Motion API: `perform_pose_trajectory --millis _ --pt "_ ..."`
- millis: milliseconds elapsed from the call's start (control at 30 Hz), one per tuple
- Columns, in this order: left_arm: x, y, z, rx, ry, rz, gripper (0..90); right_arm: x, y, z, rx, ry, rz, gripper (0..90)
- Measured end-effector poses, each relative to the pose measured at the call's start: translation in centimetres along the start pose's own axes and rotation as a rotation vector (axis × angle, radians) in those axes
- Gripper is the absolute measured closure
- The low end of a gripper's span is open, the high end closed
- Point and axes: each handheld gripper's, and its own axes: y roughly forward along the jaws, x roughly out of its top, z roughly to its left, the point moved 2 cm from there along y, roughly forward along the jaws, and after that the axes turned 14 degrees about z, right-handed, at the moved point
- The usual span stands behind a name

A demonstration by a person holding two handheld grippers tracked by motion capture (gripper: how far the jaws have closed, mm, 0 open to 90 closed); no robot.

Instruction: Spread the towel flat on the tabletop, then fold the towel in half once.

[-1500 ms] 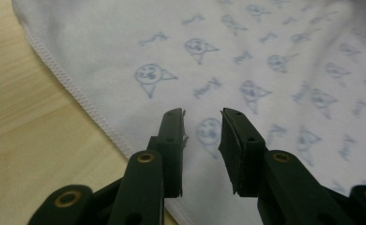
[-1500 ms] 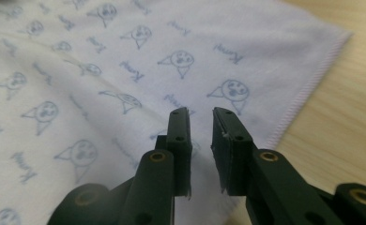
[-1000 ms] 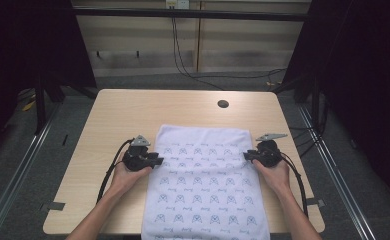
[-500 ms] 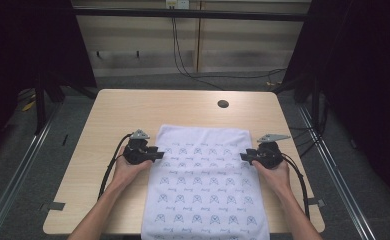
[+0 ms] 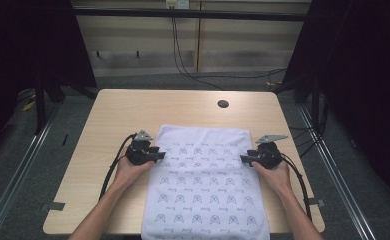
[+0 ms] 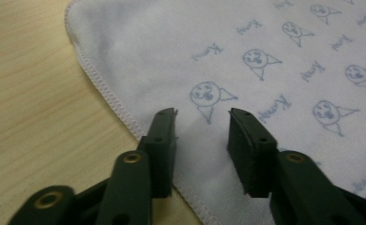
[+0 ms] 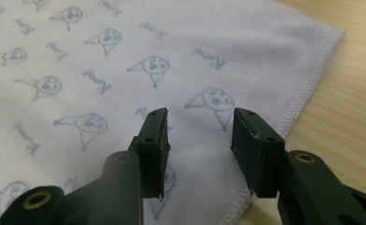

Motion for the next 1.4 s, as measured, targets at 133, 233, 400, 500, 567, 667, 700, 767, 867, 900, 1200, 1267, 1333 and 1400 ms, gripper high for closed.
perform_pose_trajectory --millis 133,233,400,500,567,667,700,767,867,900,1200,1267,1333,1400 --pt "0.0 0.0 -0.1 -0.002 0.023 0.014 79.2 0.0 0.2 0.5 -0.033 -0.018 0.017 58.1" --pt "-0.3 0.0 0.0 -0.026 0.009 0.003 86.9 0.0 0.1 0.7 -0.041 -0.034 0.028 77.6" --pt "-1.1 -0.5 -1.0 -0.060 0.054 0.020 88.3 -0.5 -0.4 1.7 -0.052 -0.056 0.060 87.1" --pt "-2.1 -1.1 -1.9 -0.076 0.075 0.032 88.3 -1.3 -0.8 1.9 -0.026 -0.047 0.050 87.2" --pt "-2.8 -1.5 -2.6 -0.085 0.087 0.037 88.3 -2.0 -1.1 2.3 -0.009 -0.045 0.046 87.2" --pt "-4.0 -2.2 -3.6 -0.112 0.098 0.045 88.3 -3.3 -1.9 3.3 0.007 -0.063 0.055 87.2" --pt "-4.4 -2.4 -4.0 -0.121 0.100 0.051 88.3 -3.8 -2.2 3.7 0.015 -0.067 0.058 87.2" --pt "-5.2 -3.0 -4.9 -0.138 0.114 0.066 88.3 -4.9 -2.9 4.4 0.032 -0.078 0.064 87.1" --pt "-6.4 -3.7 -6.2 -0.182 0.130 0.101 88.1 -6.4 -3.8 5.5 0.056 -0.100 0.074 86.7" --pt "-6.6 -4.0 -6.5 -0.185 0.144 0.112 87.7 -6.8 -4.0 5.9 0.066 -0.103 0.079 85.7" --pt "-3.3 -4.8 -2.5 -0.121 0.040 -0.035 72.8 -4.0 -4.4 2.4 -0.013 -0.045 0.004 65.2" --pt "-2.4 -4.4 -1.5 -0.114 0.020 -0.053 71.1 -2.8 -3.8 0.9 -0.027 -0.022 -0.004 62.0" --pt "-1.7 -3.7 -0.7 -0.099 0.004 -0.037 69.0 -1.8 -2.9 -0.2 -0.033 -0.014 -0.002 60.0" --pt "-1.4 -2.9 0.0 -0.087 -0.015 -0.031 66.6 -1.2 -1.9 -0.7 -0.032 -0.011 0.005 57.8"
